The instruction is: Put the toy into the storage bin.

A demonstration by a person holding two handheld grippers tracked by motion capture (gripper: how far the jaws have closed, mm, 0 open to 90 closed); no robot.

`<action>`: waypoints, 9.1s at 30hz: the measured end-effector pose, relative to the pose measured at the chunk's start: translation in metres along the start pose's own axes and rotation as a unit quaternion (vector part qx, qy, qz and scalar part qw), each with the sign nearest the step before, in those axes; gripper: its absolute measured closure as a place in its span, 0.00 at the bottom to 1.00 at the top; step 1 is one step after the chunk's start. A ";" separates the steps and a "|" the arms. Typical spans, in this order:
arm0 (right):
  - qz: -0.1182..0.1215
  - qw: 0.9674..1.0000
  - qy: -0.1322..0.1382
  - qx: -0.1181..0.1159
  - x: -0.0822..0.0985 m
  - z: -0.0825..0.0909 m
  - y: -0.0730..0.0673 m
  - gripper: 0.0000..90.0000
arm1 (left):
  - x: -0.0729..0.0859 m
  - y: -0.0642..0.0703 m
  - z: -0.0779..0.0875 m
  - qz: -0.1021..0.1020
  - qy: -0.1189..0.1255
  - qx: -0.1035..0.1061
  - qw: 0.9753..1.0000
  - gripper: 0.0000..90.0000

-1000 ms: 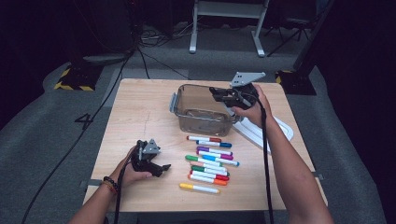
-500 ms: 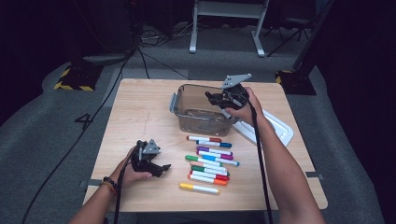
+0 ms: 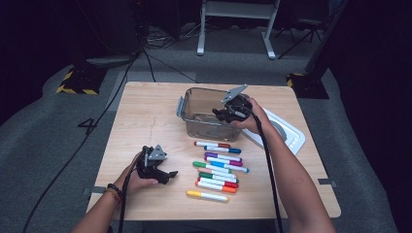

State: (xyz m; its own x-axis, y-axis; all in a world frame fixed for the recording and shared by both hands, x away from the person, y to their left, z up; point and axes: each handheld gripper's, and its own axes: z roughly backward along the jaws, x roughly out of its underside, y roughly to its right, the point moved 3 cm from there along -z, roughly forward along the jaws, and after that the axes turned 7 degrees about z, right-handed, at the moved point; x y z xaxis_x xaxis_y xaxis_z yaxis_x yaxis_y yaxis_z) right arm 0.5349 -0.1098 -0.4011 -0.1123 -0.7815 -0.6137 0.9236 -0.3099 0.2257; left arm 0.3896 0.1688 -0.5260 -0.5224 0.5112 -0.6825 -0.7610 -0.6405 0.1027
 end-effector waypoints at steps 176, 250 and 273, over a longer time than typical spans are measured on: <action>0.039 0.985 0.168 0.023 -0.011 0.100 -0.068 0.83 | 0.000 0.000 0.000 0.000 0.000 -0.001 1.000 0.16; -0.013 0.994 0.108 0.007 -0.010 0.041 -0.021 0.68 | 0.000 0.000 0.000 0.000 0.000 -0.001 1.000 0.16; 0.053 0.987 0.144 -0.047 0.046 0.076 -0.155 0.45 | 0.000 0.000 0.000 0.000 0.000 -0.001 1.000 0.16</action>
State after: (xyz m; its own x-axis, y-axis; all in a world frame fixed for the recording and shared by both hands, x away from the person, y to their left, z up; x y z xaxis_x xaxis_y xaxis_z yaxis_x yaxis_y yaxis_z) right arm 0.3592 -0.1386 -0.4067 0.0823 -0.6166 -0.7829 0.9560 -0.1730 0.2368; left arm 0.3897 0.1683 -0.5259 -0.5229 0.5115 -0.6818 -0.7598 -0.6422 0.1010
